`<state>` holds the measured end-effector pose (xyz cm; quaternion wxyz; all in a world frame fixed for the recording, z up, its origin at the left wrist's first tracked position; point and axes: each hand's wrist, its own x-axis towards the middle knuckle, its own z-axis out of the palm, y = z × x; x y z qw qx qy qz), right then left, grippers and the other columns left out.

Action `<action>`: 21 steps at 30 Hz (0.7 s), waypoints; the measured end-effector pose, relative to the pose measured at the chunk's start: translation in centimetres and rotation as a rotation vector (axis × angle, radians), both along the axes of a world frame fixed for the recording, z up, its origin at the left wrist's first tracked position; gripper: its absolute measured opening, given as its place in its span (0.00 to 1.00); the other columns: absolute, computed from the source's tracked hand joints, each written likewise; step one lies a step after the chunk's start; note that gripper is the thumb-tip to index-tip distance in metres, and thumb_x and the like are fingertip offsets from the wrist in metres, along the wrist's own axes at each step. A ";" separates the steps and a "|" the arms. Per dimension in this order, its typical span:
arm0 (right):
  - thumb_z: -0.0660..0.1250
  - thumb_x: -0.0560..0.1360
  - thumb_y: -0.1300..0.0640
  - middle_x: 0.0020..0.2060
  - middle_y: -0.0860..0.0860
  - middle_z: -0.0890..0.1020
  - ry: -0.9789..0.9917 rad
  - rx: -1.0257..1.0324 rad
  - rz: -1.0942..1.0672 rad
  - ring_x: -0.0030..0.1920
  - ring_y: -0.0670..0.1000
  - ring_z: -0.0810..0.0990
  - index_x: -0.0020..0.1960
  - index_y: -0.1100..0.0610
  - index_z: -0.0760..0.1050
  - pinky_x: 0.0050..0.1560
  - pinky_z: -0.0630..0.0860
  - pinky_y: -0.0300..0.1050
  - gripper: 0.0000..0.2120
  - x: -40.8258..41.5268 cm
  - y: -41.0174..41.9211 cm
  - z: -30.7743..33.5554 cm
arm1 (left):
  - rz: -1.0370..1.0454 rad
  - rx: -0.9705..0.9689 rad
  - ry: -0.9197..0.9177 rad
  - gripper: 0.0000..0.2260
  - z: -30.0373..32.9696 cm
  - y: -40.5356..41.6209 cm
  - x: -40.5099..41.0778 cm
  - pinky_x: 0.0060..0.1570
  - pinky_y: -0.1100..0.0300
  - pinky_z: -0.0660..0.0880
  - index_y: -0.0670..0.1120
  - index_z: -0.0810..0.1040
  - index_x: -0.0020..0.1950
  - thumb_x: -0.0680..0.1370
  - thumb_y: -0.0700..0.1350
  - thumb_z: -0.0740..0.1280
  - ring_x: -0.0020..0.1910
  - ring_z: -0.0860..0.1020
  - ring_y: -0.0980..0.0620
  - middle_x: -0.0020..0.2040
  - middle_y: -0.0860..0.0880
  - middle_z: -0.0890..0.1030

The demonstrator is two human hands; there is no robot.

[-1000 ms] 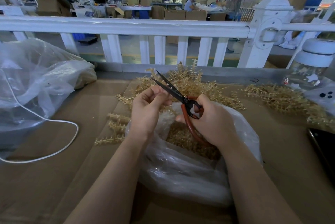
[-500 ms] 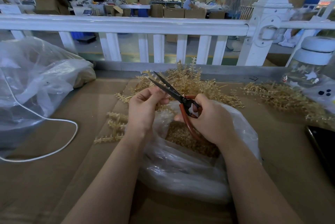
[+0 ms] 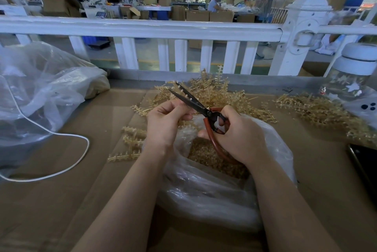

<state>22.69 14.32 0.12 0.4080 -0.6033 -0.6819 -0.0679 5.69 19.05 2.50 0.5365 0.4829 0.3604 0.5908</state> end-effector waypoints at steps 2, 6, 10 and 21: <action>0.60 0.64 0.20 0.26 0.38 0.70 -0.008 -0.002 0.001 0.28 0.36 0.72 0.40 0.42 0.61 0.30 0.69 0.31 0.27 0.0 -0.1 0.1 | -0.006 -0.005 -0.002 0.03 0.0 0.0 -0.1 0.39 0.64 0.76 0.37 0.82 0.40 0.74 0.34 0.70 0.33 0.77 0.52 0.35 0.42 0.81; 0.60 0.63 0.20 0.27 0.38 0.71 -0.016 -0.025 -0.001 0.28 0.36 0.71 0.38 0.41 0.60 0.25 0.62 0.32 0.26 -0.2 -0.2 0.3 | -0.014 -0.017 -0.004 0.03 -0.1 0.1 -0.2 0.39 0.63 0.77 0.37 0.83 0.41 0.74 0.34 0.70 0.33 0.78 0.52 0.35 0.43 0.82; 0.61 0.62 0.19 0.27 0.38 0.71 0.008 -0.046 0.006 0.31 0.37 0.75 0.38 0.40 0.60 0.28 0.67 0.32 0.26 -0.2 -0.2 0.2 | -0.016 -0.037 -0.015 0.04 -0.1 0.1 -0.2 0.39 0.63 0.77 0.37 0.83 0.42 0.75 0.34 0.69 0.32 0.78 0.52 0.36 0.42 0.83; 0.64 0.62 0.21 0.27 0.38 0.72 0.061 -0.052 0.036 0.41 0.31 0.76 0.37 0.40 0.61 0.34 0.71 0.28 0.25 0.0 0.0 0.1 | -0.022 -0.060 -0.027 0.04 0.1 0.0 -0.2 0.39 0.62 0.79 0.37 0.84 0.41 0.74 0.34 0.70 0.33 0.79 0.51 0.37 0.41 0.84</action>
